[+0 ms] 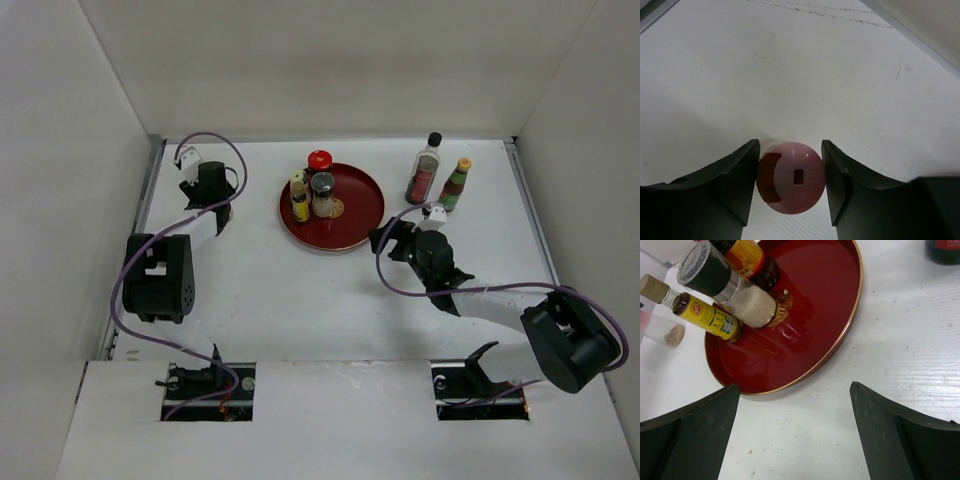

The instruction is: Organize the condiment bottles

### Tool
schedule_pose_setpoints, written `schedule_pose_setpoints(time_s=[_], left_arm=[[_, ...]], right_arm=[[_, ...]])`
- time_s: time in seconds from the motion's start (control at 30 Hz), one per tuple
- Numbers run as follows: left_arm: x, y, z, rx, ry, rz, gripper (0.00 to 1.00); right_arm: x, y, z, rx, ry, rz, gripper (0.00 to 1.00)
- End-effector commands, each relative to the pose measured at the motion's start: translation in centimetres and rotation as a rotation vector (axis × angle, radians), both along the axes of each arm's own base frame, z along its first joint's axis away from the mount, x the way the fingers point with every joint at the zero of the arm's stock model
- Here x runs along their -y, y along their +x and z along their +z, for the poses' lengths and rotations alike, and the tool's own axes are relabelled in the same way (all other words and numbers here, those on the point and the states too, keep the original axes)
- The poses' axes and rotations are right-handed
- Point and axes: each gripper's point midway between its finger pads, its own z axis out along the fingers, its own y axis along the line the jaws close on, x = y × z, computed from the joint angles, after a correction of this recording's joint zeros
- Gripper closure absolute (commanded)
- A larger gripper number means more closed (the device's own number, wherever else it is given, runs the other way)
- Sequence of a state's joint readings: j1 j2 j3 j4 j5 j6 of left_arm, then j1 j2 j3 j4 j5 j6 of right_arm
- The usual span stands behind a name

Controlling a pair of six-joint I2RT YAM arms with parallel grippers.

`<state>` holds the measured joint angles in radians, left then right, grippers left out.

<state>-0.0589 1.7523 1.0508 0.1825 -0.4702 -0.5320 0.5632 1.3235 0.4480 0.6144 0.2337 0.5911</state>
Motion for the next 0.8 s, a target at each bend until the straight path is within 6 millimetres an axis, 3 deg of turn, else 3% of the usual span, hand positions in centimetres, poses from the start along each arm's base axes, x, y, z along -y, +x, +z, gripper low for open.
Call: schedule_pose_setpoints(time_s=[0.0, 0.27, 0.4, 0.5, 0.63, 0.77], left_arm=[[0.3, -2.4, 1.5, 0.063, -0.015, 0.021, 0.70], [6.1, -10.8, 6.3, 0.172, 0.004, -0.144, 0.71], [9.8, -13.9, 7.5, 0.161, 0.006, -0.286, 0.71], [14.3, -14.4, 9.2, 0.199, -0.023, -0.403, 0.71], [22.0, -14.1, 13.0, 0.287, -0.069, -0.570, 0.71], [26.8, -12.2, 13.9, 0.322, -0.068, -0.646, 0.71]], right_arm=[[-1.0, 0.9, 2.6, 0.071, 0.049, 0.018, 0.01], [-0.8, 0.9, 2.9, 0.079, 0.046, 0.010, 0.01], [-0.6, 0.9, 2.9, 0.080, 0.052, 0.005, 0.01], [-0.6, 0.8, 3.1, 0.085, 0.047, 0.004, 0.02], [0.7, 1.1, 3.1, 0.092, 0.040, -0.036, 0.02], [2.2, 1.1, 3.6, 0.112, 0.047, -0.079, 0.02]])
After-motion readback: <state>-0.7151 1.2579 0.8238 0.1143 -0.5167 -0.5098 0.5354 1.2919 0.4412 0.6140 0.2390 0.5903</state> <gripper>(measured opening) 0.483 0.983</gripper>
